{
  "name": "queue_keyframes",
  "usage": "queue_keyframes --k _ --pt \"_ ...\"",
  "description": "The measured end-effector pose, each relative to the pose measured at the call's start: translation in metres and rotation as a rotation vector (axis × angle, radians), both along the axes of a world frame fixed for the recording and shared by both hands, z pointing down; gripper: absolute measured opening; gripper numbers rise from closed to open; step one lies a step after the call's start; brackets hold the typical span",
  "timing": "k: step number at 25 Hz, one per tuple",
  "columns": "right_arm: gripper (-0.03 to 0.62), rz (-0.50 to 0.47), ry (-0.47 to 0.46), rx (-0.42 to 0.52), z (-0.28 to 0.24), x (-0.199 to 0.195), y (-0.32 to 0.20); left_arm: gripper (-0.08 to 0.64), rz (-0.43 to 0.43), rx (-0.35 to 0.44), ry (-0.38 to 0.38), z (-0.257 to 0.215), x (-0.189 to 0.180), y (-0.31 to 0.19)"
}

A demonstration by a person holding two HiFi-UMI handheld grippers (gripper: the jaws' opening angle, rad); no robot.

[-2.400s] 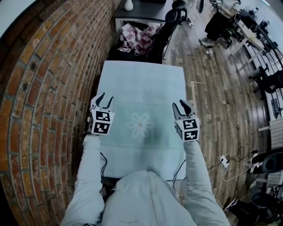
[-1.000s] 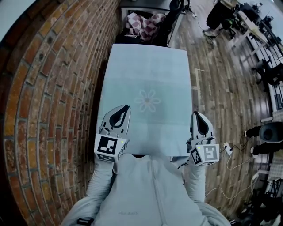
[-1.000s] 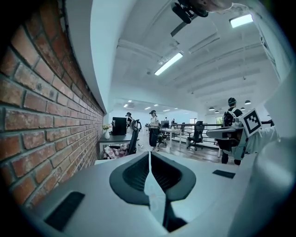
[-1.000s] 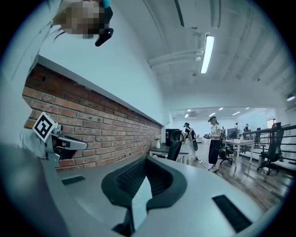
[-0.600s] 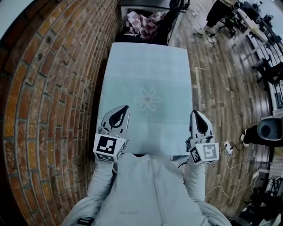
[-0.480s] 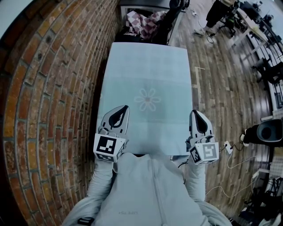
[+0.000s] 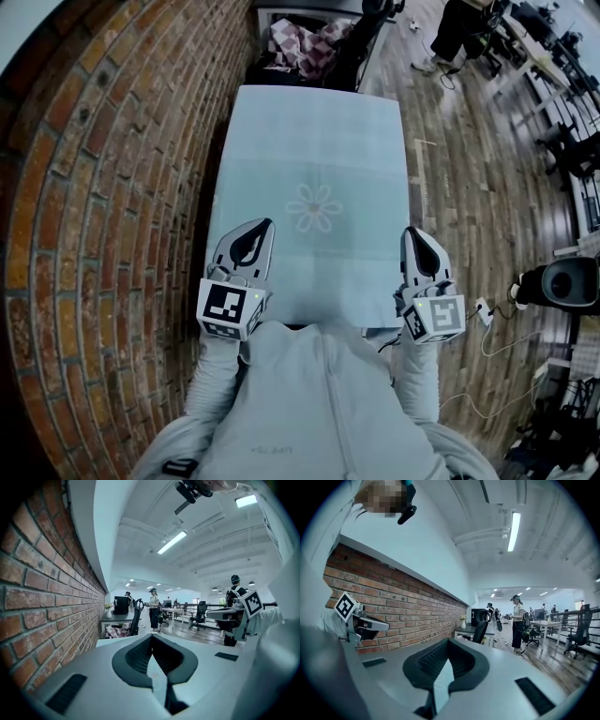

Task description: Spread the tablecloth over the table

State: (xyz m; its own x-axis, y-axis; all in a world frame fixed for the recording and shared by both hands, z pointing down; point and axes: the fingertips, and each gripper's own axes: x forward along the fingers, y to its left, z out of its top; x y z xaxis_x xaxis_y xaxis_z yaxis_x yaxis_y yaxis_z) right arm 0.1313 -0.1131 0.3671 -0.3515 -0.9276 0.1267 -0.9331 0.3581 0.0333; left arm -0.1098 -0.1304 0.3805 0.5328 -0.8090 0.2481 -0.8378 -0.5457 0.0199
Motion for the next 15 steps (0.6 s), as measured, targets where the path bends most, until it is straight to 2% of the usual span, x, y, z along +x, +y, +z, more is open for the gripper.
queue_keyframes --k 15 --pt "0.021 -0.023 -0.009 -0.005 0.0009 -0.0072 -0.0075 0.025 -0.021 0.001 -0.008 -0.001 -0.0064 -0.0045"
